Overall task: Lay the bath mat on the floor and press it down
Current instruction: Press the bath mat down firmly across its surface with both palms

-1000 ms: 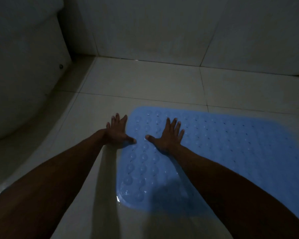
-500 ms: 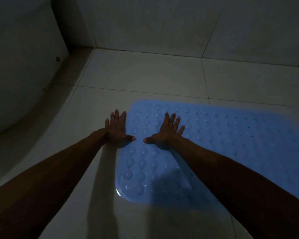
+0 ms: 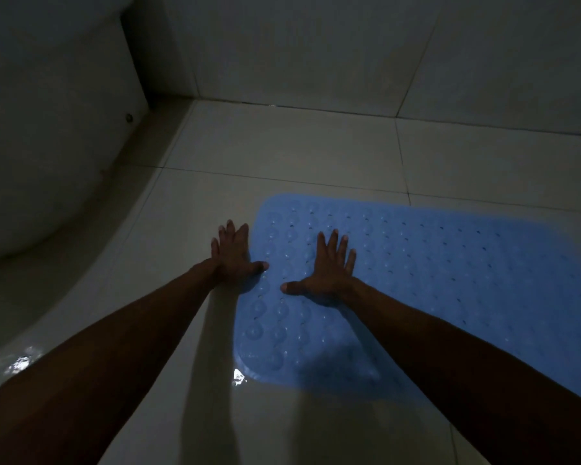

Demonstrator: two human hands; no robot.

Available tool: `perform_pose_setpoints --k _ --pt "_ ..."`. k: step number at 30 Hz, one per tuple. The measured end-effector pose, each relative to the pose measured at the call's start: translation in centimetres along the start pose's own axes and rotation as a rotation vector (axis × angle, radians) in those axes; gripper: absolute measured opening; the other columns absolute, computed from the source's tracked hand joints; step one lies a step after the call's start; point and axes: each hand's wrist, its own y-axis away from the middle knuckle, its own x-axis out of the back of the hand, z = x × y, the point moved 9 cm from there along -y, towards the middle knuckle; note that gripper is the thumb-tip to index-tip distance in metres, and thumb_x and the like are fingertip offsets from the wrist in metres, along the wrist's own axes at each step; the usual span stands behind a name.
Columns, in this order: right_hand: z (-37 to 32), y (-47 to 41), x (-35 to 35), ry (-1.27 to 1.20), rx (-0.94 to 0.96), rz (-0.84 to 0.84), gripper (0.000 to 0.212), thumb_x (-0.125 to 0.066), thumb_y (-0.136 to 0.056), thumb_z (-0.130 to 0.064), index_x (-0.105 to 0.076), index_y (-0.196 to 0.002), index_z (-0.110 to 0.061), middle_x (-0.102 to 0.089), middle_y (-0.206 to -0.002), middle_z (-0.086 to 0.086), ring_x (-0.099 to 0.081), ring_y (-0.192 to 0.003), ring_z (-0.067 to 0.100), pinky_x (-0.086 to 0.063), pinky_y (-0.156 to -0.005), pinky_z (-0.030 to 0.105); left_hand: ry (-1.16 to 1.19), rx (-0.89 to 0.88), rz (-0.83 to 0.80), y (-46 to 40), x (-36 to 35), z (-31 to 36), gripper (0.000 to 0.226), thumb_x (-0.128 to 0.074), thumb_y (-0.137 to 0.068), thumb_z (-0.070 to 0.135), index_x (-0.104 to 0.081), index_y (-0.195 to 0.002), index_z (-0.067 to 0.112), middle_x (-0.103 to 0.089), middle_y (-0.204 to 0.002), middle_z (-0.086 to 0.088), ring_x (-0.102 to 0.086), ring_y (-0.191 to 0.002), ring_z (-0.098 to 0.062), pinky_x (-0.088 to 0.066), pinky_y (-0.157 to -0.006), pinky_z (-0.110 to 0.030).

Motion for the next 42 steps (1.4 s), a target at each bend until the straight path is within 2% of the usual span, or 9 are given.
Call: perform_pose_setpoints --k 3,7,16,19,24,27,30,34,42 --pt "-0.4 0.2 0.2 -0.005 -0.016 -0.023 0.148 -0.074 -0.06 -0.075 0.028 -0.15 -0.017 0.043 -0.15 0.013 0.041 -0.137 0.033 0.025 -0.11 0.057 0.003 -0.011 -0.032 0.4 0.1 0.0 0.122 -0.067 -0.071 0.069 0.006 -0.154 0.018 0.02 -0.158 -0.014 0.019 -0.145 -0.033 0.008 -0.115 -0.051" --pt "-0.7 0.4 0.0 -0.022 -0.049 -0.018 0.145 -0.076 -0.063 -0.07 0.027 -0.151 -0.018 0.041 -0.151 0.014 0.039 -0.138 0.035 0.023 -0.11 0.06 -0.059 -0.034 -0.141 1.2 0.2 0.4 0.146 -0.075 -0.05 0.072 0.014 -0.152 0.016 0.026 -0.156 -0.015 0.024 -0.143 -0.033 0.01 -0.115 -0.051" --pt "0.2 1.9 -1.4 -0.017 0.019 0.165 0.125 -0.054 -0.073 -0.082 0.016 -0.154 -0.018 0.033 -0.157 0.01 0.034 -0.143 0.027 0.021 -0.114 0.054 -0.082 -0.031 -0.127 1.6 -0.3 0.4 0.14 -0.073 -0.055 0.074 0.01 -0.152 0.016 0.021 -0.157 -0.015 0.021 -0.144 -0.034 0.009 -0.114 -0.054" --pt "0.2 1.6 -1.7 0.025 0.024 0.062 0.137 -0.058 -0.066 -0.085 0.025 -0.151 -0.017 0.041 -0.152 0.011 0.041 -0.138 0.029 0.024 -0.112 0.057 -0.079 -0.019 -0.105 2.6 -0.2 0.2 0.129 -0.071 -0.067 0.067 0.011 -0.152 0.015 0.023 -0.157 -0.014 0.023 -0.144 -0.032 0.01 -0.115 -0.051" --pt "0.3 1.6 -1.8 0.058 0.032 -0.057 0.154 -0.07 -0.054 -0.082 0.034 -0.146 -0.015 0.05 -0.145 0.012 0.047 -0.132 0.032 0.022 -0.11 0.062 -0.049 -0.015 -0.099 2.9 -0.5 0.0 0.13 -0.069 -0.065 0.072 0.009 -0.153 0.017 0.022 -0.157 -0.014 0.022 -0.144 -0.033 0.01 -0.114 -0.052" --pt "-0.7 2.2 -1.9 0.059 0.029 -0.045 0.148 -0.072 -0.062 -0.076 0.031 -0.148 -0.013 0.044 -0.149 0.013 0.041 -0.137 0.034 0.021 -0.11 0.062 -0.037 -0.021 -0.084 3.5 -0.5 0.2 0.129 -0.072 -0.066 0.068 0.009 -0.153 0.017 0.022 -0.157 -0.014 0.021 -0.144 -0.032 0.008 -0.116 -0.053" --pt "-2.1 3.2 -2.7 0.069 0.075 -0.011 0.132 -0.069 -0.078 -0.06 0.03 -0.148 -0.01 0.04 -0.152 0.013 0.036 -0.14 0.035 0.017 -0.112 0.062 -0.032 -0.027 -0.159 4.0 -0.6 0.3 0.143 -0.079 -0.054 0.068 0.012 -0.152 0.018 0.025 -0.156 -0.014 0.024 -0.143 -0.033 0.01 -0.115 -0.053" --pt "-2.5 3.5 -2.9 0.062 0.087 0.03 0.124 -0.066 -0.083 -0.055 0.029 -0.149 -0.011 0.039 -0.153 0.013 0.035 -0.141 0.035 0.017 -0.113 0.061 -0.066 -0.072 -0.207 5.2 -1.0 0.5 0.15 -0.079 -0.048 0.071 0.017 -0.151 0.02 0.029 -0.155 -0.012 0.029 -0.141 -0.032 0.013 -0.114 -0.053" --pt "-0.3 4.3 -3.0 0.027 0.101 0.1 0.127 -0.057 -0.077 -0.076 0.02 -0.153 -0.011 0.033 -0.157 0.012 0.033 -0.143 0.026 0.022 -0.116 0.047 -0.152 -0.004 -0.193 5.1 -1.1 0.2 0.15 -0.079 -0.051 0.07 0.021 -0.15 0.019 0.033 -0.153 -0.012 0.032 -0.14 -0.031 0.015 -0.113 -0.051"
